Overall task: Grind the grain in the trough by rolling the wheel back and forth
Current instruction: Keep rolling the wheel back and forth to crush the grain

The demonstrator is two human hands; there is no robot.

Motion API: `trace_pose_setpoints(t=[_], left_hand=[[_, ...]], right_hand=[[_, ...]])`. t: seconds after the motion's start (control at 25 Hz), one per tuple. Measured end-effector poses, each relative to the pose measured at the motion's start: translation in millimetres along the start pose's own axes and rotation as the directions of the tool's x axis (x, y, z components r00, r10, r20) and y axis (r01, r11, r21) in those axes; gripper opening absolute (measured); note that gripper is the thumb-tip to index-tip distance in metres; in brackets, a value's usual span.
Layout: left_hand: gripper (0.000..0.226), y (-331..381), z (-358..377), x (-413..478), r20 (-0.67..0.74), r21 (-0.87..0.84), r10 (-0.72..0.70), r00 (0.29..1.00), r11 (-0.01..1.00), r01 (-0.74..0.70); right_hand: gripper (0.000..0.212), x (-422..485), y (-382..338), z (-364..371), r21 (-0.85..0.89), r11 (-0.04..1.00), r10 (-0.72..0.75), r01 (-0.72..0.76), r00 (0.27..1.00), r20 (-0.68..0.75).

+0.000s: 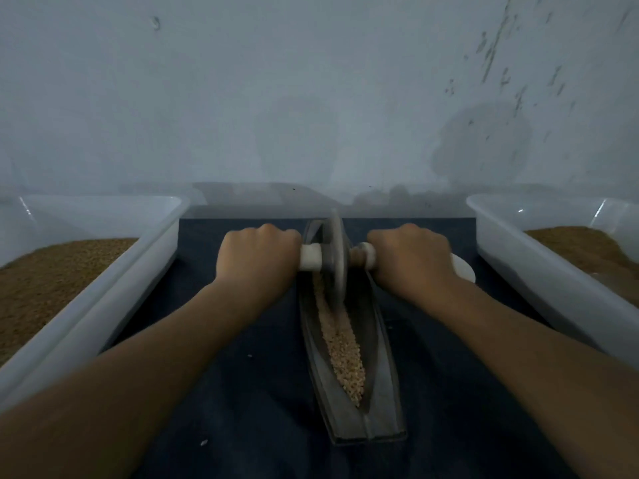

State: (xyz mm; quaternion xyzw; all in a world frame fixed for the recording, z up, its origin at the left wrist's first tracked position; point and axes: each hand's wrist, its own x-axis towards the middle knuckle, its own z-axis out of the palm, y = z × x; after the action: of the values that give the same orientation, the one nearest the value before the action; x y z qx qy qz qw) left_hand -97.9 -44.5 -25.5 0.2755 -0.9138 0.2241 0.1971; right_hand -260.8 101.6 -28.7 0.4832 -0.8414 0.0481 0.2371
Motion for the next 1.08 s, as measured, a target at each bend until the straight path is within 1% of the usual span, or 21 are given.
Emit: trace_pose_setpoints(t=[0.04,0.08,0.16,0.2,0.28,0.32,0.36,0.4,0.44,0.48,0.56,0.64,0.68,0.76,0.8,0.84,0.92,0.96,1.0,1.04,1.08], left_hand=[[0.006,0,-1,11,0.024,-0.011,-0.010,1.000,1.000,0.011],[0.007,-1,-2,15,0.035,-0.018,-0.003,0.999,1.000,0.004],[0.010,-4,-6,5,0.037,-0.034,0.038,0.999,0.999,-0.037],[0.016,-7,-7,-9,0.032,-0.044,0.059,0.998,0.997,-0.058],[0.033,-14,-9,-39,-0.039,-0.037,0.118,0.992,0.992,-0.119],[0.040,-17,-11,-50,-0.067,-0.025,0.147,0.987,0.989,-0.149],[0.044,-19,-13,-55,-0.102,-0.017,0.156,0.982,0.987,-0.159],[0.043,-18,-13,-53,-0.090,-0.009,0.154,0.984,0.988,-0.155],[0.037,-15,-12,-48,-0.046,0.002,0.128,0.991,0.992,-0.128],[0.026,-10,-8,-39,-0.016,-0.002,0.087,0.996,0.996,-0.087],[0.004,-4,-1,-8,0.045,-0.031,-0.014,0.999,0.999,0.015],[0.007,-4,0,13,0.146,-0.078,-0.056,0.988,0.995,0.068],[0.008,-4,0,12,0.158,-0.097,-0.065,0.985,0.992,0.081],[0.005,-6,-3,-10,0.092,-0.108,-0.056,0.994,0.992,0.066],[0.013,-5,-4,-27,0.008,-0.102,-0.027,1.000,0.994,0.028],[0.027,-4,-10,-44,-0.068,-0.085,0.025,0.997,0.996,-0.031],[0.050,-5,-26,-61,-0.185,-0.060,0.122,0.975,0.989,-0.135],[0.054,-7,-29,-58,-0.208,-0.056,0.131,0.969,0.988,-0.145],[0.053,-7,-29,-52,-0.180,-0.042,0.124,0.976,0.990,-0.133],[0.046,-4,-26,-48,-0.109,-0.001,0.102,0.989,0.995,-0.103],[0.033,0,-18,-42,-0.050,0.031,0.065,0.997,0.997,-0.064]], right_hand=[[0.023,11,0,3,0.016,0.999,0.030,-0.031,0.999,0.029],[0.021,14,1,4,0.029,0.999,0.040,-0.041,0.998,0.044],[0.026,1,6,1,0.034,0.999,0.015,-0.016,0.999,0.034],[0.031,-12,8,-1,0.021,0.999,-0.028,0.028,1.000,0.006],[0.039,-42,10,-7,-0.038,0.991,-0.133,0.130,0.984,-0.121],[0.038,-54,10,-11,-0.076,0.985,-0.166,0.154,0.970,-0.180],[0.038,-60,11,-14,-0.099,0.982,-0.179,0.162,0.962,-0.206],[0.038,-59,13,-13,-0.105,0.982,-0.175,0.157,0.966,-0.190],[0.038,-56,12,-10,-0.097,0.986,-0.150,0.136,0.977,-0.154],[0.038,-45,11,-5,-0.079,0.992,-0.108,0.100,0.988,-0.113],[0.025,-12,4,1,-0.024,1.000,-0.012,0.011,1.000,-0.026],[0.015,16,-5,-4,-0.027,0.999,0.039,-0.038,0.998,0.042],[0.016,20,-7,-6,-0.041,0.999,0.035,-0.033,0.998,0.049],[0.024,4,-4,-11,-0.058,0.998,-0.011,0.012,1.000,0.027],[0.030,-14,-1,-11,-0.052,0.997,-0.050,0.050,0.999,0.008],[0.037,-34,3,-12,-0.055,0.995,-0.092,0.089,0.995,-0.043],[0.046,-68,8,-19,-0.108,0.987,-0.136,0.119,0.976,-0.171],[0.048,-73,11,-20,-0.127,0.985,-0.139,0.114,0.967,-0.214],[0.049,-70,12,-19,-0.124,0.986,-0.137,0.112,0.967,-0.213],[0.048,-64,11,-15,-0.115,0.988,-0.120,0.101,0.978,-0.171],[0.045,-53,9,-8,-0.086,0.993,-0.090,0.081,0.990,-0.105]])
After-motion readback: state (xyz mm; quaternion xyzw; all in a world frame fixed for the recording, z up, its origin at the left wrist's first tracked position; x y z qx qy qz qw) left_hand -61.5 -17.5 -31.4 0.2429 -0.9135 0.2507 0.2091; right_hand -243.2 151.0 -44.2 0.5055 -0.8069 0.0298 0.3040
